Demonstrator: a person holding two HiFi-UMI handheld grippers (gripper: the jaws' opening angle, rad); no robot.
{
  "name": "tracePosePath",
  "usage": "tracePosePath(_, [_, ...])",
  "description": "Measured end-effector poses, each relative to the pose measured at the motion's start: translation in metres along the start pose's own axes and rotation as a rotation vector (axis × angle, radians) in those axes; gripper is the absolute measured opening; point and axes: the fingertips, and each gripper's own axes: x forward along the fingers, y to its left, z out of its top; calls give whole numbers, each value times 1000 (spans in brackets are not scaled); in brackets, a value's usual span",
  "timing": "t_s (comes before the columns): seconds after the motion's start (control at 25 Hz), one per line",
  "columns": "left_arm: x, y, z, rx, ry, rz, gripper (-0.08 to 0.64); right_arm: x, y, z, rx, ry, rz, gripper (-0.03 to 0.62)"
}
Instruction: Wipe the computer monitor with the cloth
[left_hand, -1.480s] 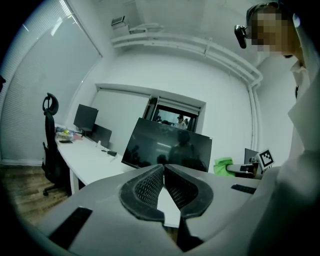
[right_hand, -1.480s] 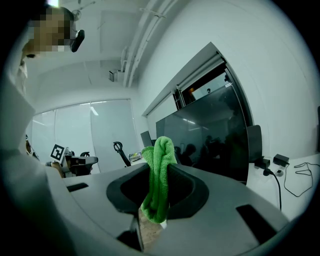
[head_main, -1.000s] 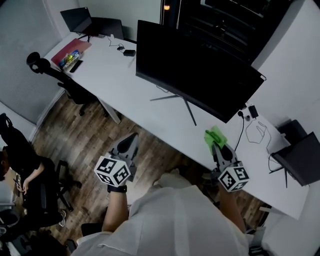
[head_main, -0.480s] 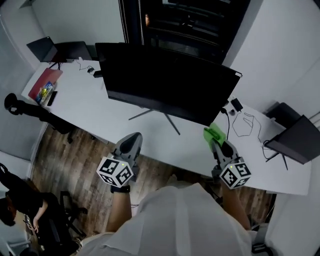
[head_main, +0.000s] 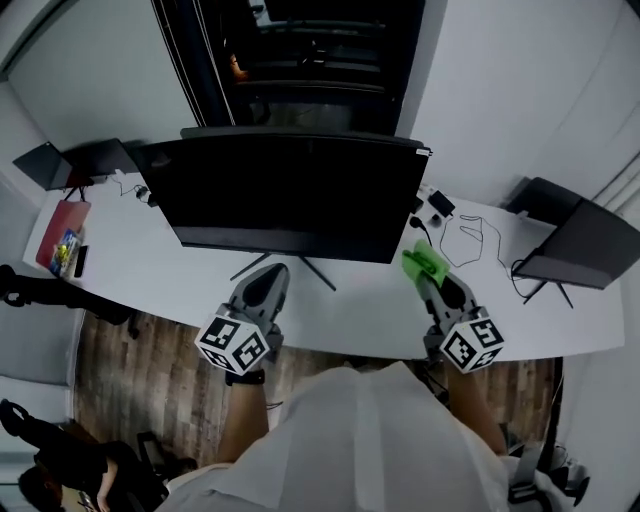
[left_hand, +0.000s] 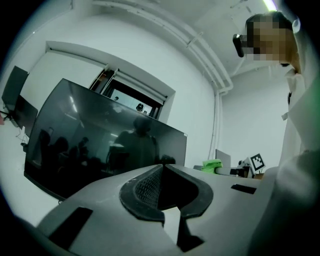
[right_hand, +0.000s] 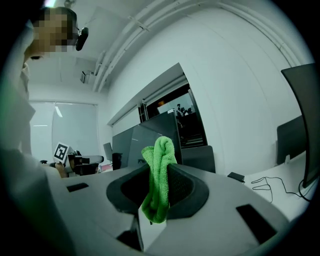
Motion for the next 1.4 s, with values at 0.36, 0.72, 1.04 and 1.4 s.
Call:
tracePosePath(0.36, [47, -6, -2, 39, 44, -74, 23, -3, -26, 9, 22, -40, -69, 71])
tracePosePath(0.72, [67, 14, 15, 35, 64, -166, 21, 16, -25, 16, 52, -68, -141, 71])
tracePosePath(1.04, [73, 43, 28, 29, 81, -229, 21, 40, -27, 28, 61, -106, -224, 71])
tracePosePath(1.4, [72, 57, 24, 17, 111, -284, 21, 51, -51, 60, 7, -146, -344, 72])
